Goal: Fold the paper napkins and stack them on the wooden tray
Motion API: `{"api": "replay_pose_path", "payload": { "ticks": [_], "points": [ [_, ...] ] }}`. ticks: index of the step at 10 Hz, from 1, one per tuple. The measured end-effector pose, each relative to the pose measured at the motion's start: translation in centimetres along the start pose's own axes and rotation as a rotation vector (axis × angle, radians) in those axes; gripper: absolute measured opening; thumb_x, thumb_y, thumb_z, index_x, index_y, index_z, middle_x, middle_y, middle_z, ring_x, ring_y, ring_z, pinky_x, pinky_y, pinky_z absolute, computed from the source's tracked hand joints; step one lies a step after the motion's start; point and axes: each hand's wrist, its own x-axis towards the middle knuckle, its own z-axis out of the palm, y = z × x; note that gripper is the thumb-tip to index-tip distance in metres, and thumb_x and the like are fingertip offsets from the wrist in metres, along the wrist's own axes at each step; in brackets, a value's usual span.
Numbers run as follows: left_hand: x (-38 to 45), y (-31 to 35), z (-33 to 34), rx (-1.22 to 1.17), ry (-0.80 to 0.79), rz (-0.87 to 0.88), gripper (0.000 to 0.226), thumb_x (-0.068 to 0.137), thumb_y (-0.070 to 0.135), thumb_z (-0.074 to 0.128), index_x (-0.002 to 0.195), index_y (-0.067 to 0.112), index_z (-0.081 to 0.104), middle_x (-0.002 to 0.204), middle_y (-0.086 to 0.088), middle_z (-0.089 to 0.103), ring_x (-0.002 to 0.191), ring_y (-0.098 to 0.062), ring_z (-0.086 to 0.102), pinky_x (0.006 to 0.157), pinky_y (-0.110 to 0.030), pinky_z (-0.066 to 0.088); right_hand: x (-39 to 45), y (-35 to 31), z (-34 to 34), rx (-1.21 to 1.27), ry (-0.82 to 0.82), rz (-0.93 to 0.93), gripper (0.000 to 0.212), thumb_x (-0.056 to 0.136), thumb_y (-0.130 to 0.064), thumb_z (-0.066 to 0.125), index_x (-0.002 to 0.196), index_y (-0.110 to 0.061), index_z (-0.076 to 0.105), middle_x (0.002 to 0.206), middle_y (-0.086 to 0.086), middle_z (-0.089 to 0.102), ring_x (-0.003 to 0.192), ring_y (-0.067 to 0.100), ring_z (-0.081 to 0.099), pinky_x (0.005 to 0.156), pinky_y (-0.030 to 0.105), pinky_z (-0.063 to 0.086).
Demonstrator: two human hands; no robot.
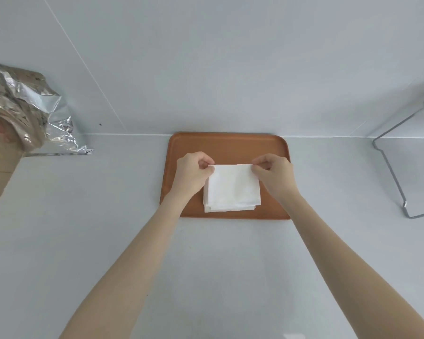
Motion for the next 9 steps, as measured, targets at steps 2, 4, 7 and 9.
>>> {"api": "replay_pose_path", "payload": {
  "ticks": [2, 4, 7, 9],
  "points": [
    [0.9, -1.6, 1.3, 0.041, -0.005, -0.02, 0.008, 0.078, 0.009, 0.062, 0.084, 0.009, 0.068, 0.074, 0.002, 0.06, 0.065, -0.003, 0.053, 0.058, -0.007, 0.036, 0.8, 1.5, 1.0, -0.043, -0.01, 0.038, 0.009, 0.079, -0.013, 0.058, 0.083, -0.015, 0.066, 0.075, -0.004, 0.062, 0.076, 0.014, 0.057, 0.064, 0.024, 0.043],
    [1.0, -2.3, 1.5, 0.069, 0.01, -0.015, 0.008, 0.077, 0.009, 0.065, 0.084, 0.008, 0.067, 0.076, -0.001, 0.062, 0.061, 0.0, 0.052, 0.059, -0.002, 0.039, 0.8, 2.2, 1.5, -0.074, 0.01, 0.032, 0.005, 0.079, -0.016, 0.059, 0.081, -0.017, 0.064, 0.073, -0.006, 0.06, 0.074, 0.015, 0.055, 0.064, 0.029, 0.045],
    [-0.3, -1.3, 1.0, 0.211, 0.003, 0.026, 0.009, 0.085, 0.018, 0.057, 0.086, 0.01, 0.06, 0.096, -0.012, 0.058, 0.082, -0.025, 0.059, 0.077, -0.038, 0.05, 0.0, 0.9, 0.8, -0.243, -0.066, -0.015, 0.024, 0.09, -0.032, 0.048, 0.101, -0.013, 0.059, 0.096, 0.007, 0.067, 0.088, 0.027, 0.059, 0.068, 0.035, 0.045],
    [-1.9, 1.5, -2.2, 0.191, 0.029, 0.149, 0.017, 0.084, 0.015, 0.059, 0.1, 0.011, 0.062, 0.107, -0.01, 0.061, 0.095, -0.021, 0.059, 0.081, -0.026, 0.043, -2.4, -3.7, -3.2, -0.191, -0.045, -0.15, 0.018, 0.087, -0.023, 0.052, 0.101, -0.016, 0.062, 0.098, 0.006, 0.067, 0.082, 0.018, 0.057, 0.073, 0.031, 0.046]
  ]
}}
